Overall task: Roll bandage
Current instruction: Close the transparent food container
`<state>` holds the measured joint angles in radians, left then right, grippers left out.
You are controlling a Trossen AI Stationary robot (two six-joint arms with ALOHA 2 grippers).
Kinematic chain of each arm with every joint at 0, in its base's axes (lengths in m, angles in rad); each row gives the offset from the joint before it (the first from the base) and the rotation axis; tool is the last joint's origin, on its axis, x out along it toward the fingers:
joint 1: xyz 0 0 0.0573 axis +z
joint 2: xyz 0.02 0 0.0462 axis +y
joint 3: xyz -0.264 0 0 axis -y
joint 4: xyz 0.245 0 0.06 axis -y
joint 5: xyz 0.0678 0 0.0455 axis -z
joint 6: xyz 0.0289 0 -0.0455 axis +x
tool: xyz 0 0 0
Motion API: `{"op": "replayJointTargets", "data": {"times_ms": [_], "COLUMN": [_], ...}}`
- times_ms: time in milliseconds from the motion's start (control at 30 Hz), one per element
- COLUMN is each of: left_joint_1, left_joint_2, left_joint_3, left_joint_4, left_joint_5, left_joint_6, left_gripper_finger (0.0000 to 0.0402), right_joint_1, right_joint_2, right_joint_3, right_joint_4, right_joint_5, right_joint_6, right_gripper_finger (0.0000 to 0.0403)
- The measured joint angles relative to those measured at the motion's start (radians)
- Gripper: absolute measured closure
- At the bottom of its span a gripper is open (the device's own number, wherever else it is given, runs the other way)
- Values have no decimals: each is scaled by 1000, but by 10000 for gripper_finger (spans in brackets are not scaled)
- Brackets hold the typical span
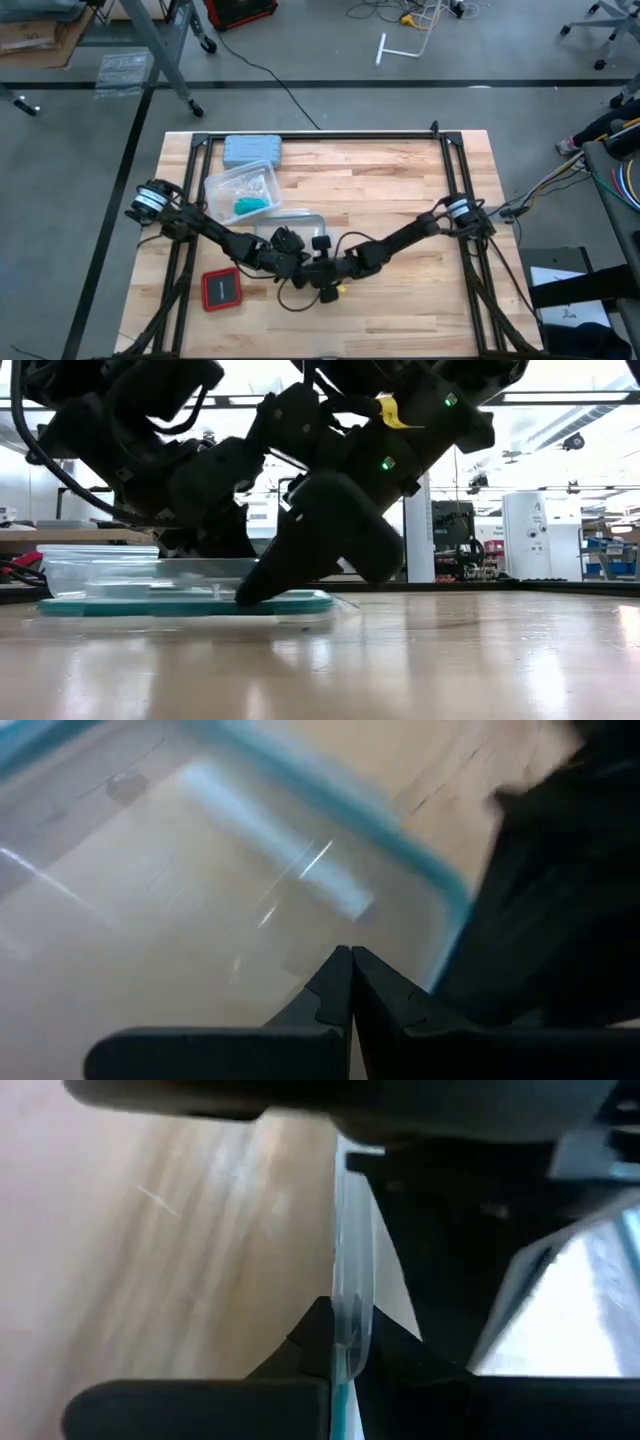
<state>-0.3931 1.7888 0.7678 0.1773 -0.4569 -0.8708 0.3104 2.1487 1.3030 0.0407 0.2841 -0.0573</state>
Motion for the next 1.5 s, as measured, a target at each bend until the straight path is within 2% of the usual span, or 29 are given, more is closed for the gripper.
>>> {"op": "replayJointTargets", "data": {"times_ms": [133, 233, 300, 467, 567, 667, 767, 967, 1100, 1233, 1400, 1500], "left_joint_1": [-1, -3, -5, -11, -16, -21, -23, -24, -23, -21, 5, 58], "left_joint_2": [-45, -110, -172, -331, -469, -574, -669, -784, -833, -836, -758, -678], "left_joint_3": [4, 10, 29, 21, 27, 25, 24, 21, 23, 22, 21, 21], "left_joint_4": [-19, -19, 36, -3, 28, 8, 6, -59, -175, -398, -701, -851], "left_joint_5": [5, 18, 40, 51, 37, 19, -28, -184, -309, -349, -396, -409], "left_joint_6": [45, 92, 104, 208, 300, 380, 471, 572, 549, 405, 194, 132], "left_gripper_finger": [401, 401, 401, 401, 401, 401, 401, 401, 401, 401, 401, 401], "right_joint_1": [-4, 3, 13, 38, 40, 28, 1, -99, -143, -173, -200, -209], "right_joint_2": [-19, -64, -99, -232, -312, -396, -477, -532, -556, -603, -682, -721], "right_joint_3": [-1, -3, -8, -7, -6, -7, -4, 10, 18, 18, 18, 18], "right_joint_4": [3, -50, -116, -235, -298, -304, -294, -323, -354, -378, -406, -411], "right_joint_5": [-49, -84, -82, -21, 10, 87, 158, 163, 207, 248, 273, 268], "right_joint_6": [13, 19, 27, 42, 47, 28, -26, -70, -50, -52, -52, -47], "right_gripper_finger": [393, 393, 393, 393, 394, 394, 394, 394, 394, 394, 394, 394]}}
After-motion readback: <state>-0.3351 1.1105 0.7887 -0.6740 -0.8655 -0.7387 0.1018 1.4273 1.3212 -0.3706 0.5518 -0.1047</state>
